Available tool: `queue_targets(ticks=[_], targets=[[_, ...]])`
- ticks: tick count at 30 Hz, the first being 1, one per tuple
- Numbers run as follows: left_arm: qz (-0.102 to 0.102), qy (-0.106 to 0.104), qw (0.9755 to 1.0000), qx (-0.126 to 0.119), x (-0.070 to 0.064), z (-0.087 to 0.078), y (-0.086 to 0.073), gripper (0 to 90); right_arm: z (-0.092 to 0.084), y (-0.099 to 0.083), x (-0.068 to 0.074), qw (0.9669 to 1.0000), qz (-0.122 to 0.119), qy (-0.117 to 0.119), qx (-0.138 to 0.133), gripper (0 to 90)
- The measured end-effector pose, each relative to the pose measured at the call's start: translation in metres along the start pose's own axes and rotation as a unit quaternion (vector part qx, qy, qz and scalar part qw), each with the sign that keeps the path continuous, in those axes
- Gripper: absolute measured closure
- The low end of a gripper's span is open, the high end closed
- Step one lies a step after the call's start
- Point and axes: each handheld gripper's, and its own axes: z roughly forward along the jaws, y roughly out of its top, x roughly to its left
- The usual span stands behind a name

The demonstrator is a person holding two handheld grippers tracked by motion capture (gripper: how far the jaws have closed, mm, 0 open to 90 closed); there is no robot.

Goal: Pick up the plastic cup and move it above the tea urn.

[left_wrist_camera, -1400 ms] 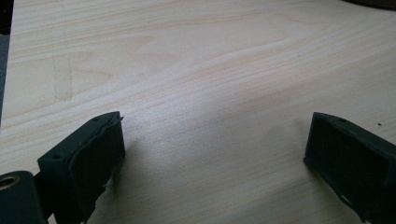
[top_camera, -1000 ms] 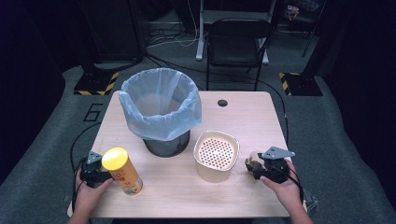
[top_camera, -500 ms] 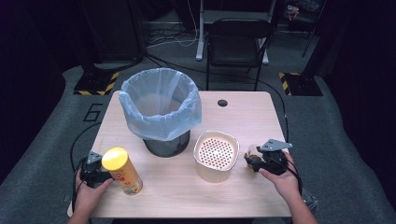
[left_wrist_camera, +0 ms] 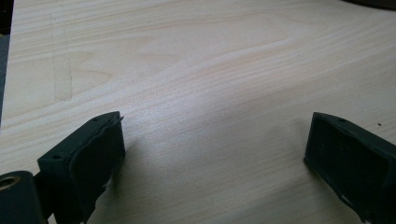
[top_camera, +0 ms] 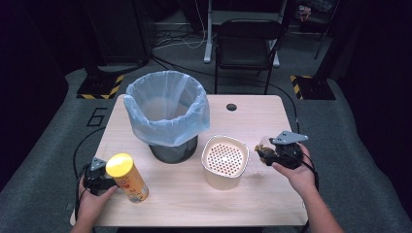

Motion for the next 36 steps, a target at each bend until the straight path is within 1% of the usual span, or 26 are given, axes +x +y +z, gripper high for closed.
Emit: queue_targets(ticks=[5,6,7,8,10,12,14,16,18,19,21,24,27,29,32,35,36], targets=[[0.0,0.0,1.0,0.0,0.0,0.0,0.0,4.5,-0.001,0.011,-0.005,1.0,-0.004,0.0,-0.006,34.5],[0.0,0.0,1.0,0.0,0.0,0.0,0.0,4.5,0.0,0.012,-0.006,1.0,-0.001,0.0,-0.006,34.5],[0.0,0.0,1.0,0.0,0.0,0.0,0.0,4.5,0.0,0.013,-0.007,0.9999,-0.007,0.004,-0.007,34.5],[0.0,0.0,1.0,0.0,0.0,0.0,0.0,4.5,0.001,0.014,-0.007,1.0,-0.003,0.001,-0.003,34.6],[0.0,0.0,1.0,0.0,0.0,0.0,0.0,4.5,0.001,0.015,-0.008,1.0,-0.003,0.001,-0.003,34.6],[0.0,0.0,1.0,0.0,0.0,0.0,0.0,4.5,0.002,0.018,-0.01,0.9999,-0.009,0.003,-0.009,34.6],[0.0,0.0,1.0,0.0,0.0,0.0,0.0,4.5,0.002,0.018,-0.009,0.9999,-0.006,0.002,-0.008,34.6],[0.0,0.0,1.0,0.0,0.0,0.0,0.0,4.5,0.005,0.021,-0.011,0.9998,-0.016,0.0,-0.011,34.6],[0.0,0.0,1.0,0.0,0.0,0.0,0.0,4.5,0.006,0.022,-0.012,0.9998,-0.016,-0.001,-0.009,34.6],[0.0,0.0,1.0,0.0,0.0,0.0,0.0,4.5,0.007,0.024,-0.012,0.9997,-0.017,-0.003,-0.015,34.6],[0.0,0.0,1.0,0.0,0.0,0.0,0.0,4.5,0.008,0.027,-0.012,0.9996,-0.023,-0.007,-0.017,34.7],[0.0,0.0,1.0,0.0,0.0,0.0,0.0,4.5,0.011,0.032,-0.012,0.9988,-0.039,-0.009,-0.028,34.8],[0.0,0.0,1.0,0.0,0.0,0.0,0.0,4.5,0.017,0.04,-0.013,0.9983,-0.053,-0.006,-0.025,35.0],[0.0,0.0,1.0,0.0,0.0,0.0,0.0,4.5,0.021,0.045,-0.014,0.9978,-0.059,-0.003,-0.03,35.1],[0.0,0.0,1.0,0.0,0.0,0.0,0.0,4.5,0.028,0.054,-0.019,0.9976,-0.056,0.01,-0.041,35.2],[0.0,0.0,1.0,0.0,0.0,0.0,0.0,4.5,0.035,0.062,-0.022,0.9959,-0.058,0.035,-0.059,35.2],[0.0,0.0,1.0,0.0,0.0,0.0,0.0,4.5,0.037,0.065,-0.024,0.9945,-0.07,0.045,-0.064,35.2]])
